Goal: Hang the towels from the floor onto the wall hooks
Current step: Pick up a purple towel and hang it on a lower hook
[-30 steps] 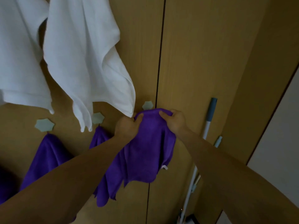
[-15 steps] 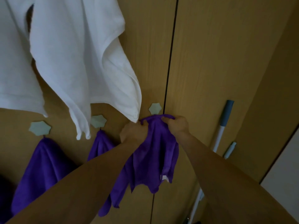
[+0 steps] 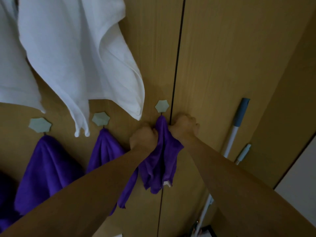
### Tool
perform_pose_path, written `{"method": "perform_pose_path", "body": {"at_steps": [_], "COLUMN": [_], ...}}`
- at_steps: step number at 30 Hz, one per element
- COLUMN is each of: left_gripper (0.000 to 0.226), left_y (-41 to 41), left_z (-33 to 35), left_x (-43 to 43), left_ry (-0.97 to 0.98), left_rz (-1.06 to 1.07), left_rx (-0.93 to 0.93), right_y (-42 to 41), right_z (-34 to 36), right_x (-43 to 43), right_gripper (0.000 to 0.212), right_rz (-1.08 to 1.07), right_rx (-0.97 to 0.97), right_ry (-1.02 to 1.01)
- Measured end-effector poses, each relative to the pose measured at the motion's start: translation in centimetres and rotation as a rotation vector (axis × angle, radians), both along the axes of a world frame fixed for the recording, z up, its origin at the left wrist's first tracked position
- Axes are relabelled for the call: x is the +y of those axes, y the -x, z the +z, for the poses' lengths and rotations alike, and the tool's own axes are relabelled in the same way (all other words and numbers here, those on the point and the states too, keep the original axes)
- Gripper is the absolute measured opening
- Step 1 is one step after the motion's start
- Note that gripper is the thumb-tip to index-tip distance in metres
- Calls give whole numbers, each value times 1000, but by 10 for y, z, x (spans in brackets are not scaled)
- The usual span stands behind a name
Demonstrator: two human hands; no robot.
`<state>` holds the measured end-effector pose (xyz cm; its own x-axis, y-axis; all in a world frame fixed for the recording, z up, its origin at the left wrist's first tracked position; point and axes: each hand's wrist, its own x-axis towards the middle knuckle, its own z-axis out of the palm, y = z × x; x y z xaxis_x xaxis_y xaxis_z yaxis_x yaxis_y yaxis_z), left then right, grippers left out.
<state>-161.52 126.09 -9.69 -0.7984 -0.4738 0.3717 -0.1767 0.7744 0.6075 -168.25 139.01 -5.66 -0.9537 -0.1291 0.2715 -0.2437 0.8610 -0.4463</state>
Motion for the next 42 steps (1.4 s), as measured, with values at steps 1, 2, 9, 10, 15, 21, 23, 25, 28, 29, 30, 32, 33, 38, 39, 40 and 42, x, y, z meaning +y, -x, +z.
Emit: {"method": "perform_pose_path", "body": {"at_steps": [1,2,9,10,15,21,23,25,28,29,30,32,33,38,39,40,42], "left_gripper": [26,30,36,42,74,55,35,23,16,14,13,9,9,26,29,32,43], "left_y": [-2,-4,-16,-14,3,2,2,0,-5,-7,-8,-14,-18,-42,-45,-46,-49], "left_z": [4,3,-5,-6,1,6,7,-3,-24,-29,-31,-36,-40,-88,-96,-101,-108], "left_x": [2,2,-3,-1,3,3,2,3,5,4,4,5,6,14,15,16,17], "left_ry": [14,103,649,567,239,-195,-236,-217,-219,-230,-248,-281,-290,-298,-326,-344,-372], "left_rz": [2,2,-121,-169,-339,-373,-354,-354,-353,-353,-360,-372,-368,-300,-293,-281,-254], "left_rx": [40,58,303,258,112,238,150,36,-67,-93,-115,-149,-166,-276,-276,-271,-256], "right_y": [-2,-4,-13,-14,-12,-7,-8,-12,-22,-25,-28,-35,-39,-54,-55,-56,-58], "right_z": [-3,-7,-27,-29,-25,-26,-30,-38,-54,-59,-63,-72,-77,-113,-120,-126,-135], "right_x": [0,0,5,6,6,1,0,1,9,13,17,24,26,33,36,40,48], "right_gripper": [39,35,40,43,51,23,17,18,21,18,16,18,20,25,25,26,36], "right_rz": [1,43,459,479,514,436,425,429,425,407,381,323,302,276,285,296,297], "right_rx": [117,213,146,115,76,-91,-156,-178,-266,-334,-395,-459,-474,-481,-480,-483,-512], "right_ry": [-39,-25,398,402,350,416,425,372,313,330,357,426,475,563,532,511,422]}}
